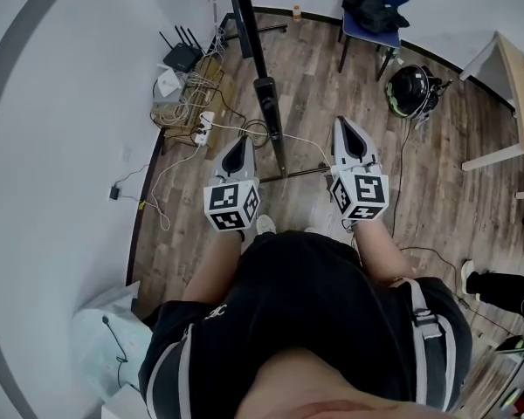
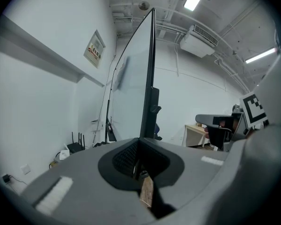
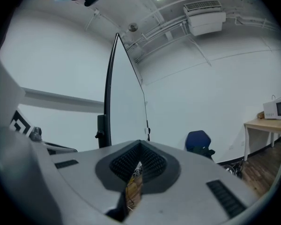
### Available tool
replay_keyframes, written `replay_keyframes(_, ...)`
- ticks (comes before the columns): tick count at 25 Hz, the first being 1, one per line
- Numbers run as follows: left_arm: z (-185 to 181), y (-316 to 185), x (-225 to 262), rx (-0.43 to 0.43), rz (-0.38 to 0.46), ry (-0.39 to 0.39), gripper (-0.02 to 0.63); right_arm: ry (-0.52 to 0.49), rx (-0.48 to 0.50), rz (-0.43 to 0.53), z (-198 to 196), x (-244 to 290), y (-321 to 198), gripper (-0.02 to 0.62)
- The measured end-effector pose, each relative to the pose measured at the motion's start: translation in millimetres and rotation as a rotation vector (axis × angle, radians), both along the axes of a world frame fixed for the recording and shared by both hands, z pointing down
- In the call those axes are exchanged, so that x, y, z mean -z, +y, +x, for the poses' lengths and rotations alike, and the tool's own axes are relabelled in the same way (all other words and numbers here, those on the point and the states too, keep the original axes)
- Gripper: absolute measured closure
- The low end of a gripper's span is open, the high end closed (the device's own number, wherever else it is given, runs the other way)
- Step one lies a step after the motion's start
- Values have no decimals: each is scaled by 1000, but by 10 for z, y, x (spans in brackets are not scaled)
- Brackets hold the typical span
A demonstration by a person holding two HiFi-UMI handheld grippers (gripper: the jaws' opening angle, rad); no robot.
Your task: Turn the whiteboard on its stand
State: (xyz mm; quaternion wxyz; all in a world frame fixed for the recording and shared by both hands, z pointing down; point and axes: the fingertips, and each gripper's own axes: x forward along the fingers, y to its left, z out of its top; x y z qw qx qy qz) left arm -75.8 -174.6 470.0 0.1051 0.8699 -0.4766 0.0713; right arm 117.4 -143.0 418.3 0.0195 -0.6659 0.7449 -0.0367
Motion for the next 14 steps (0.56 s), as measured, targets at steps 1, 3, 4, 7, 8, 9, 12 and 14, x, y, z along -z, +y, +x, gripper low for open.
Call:
replay_keyframes(1, 6, 3, -3, -1, -1, -1, 597, -9, 6, -3, -13, -1, 3, 591)
replay_keyframes(3, 18, 8, -14, -1, -4, -2, 597, -25, 16, -5, -23, 3, 6, 591)
replay_keyframes(4, 22, 11, -23, -1, -6, -2, 597, -29, 21, -7, -27, 1, 5, 591)
replay_keyframes(7, 28, 30, -53, 1, -15, -2, 597, -25, 34, -14, -41, -22, -1, 591)
replay_keyframes(8, 32, 38, -62, 2, -18, -2, 597, -23, 36, -17, -41, -32, 0, 591)
replay_keyframes(9, 36, 47, -70, 2, -21, -2, 597, -22, 39, -20, -42, -40, 3, 591)
replay_keyframes(12, 33, 70, -79, 2, -23, -2, 597, -21, 48, -26, -69, -56, 15, 591)
replay_keyframes(14, 25, 82, -79, 3, -23, -2, 597, -20, 55, -30, -94, -66, 23, 591)
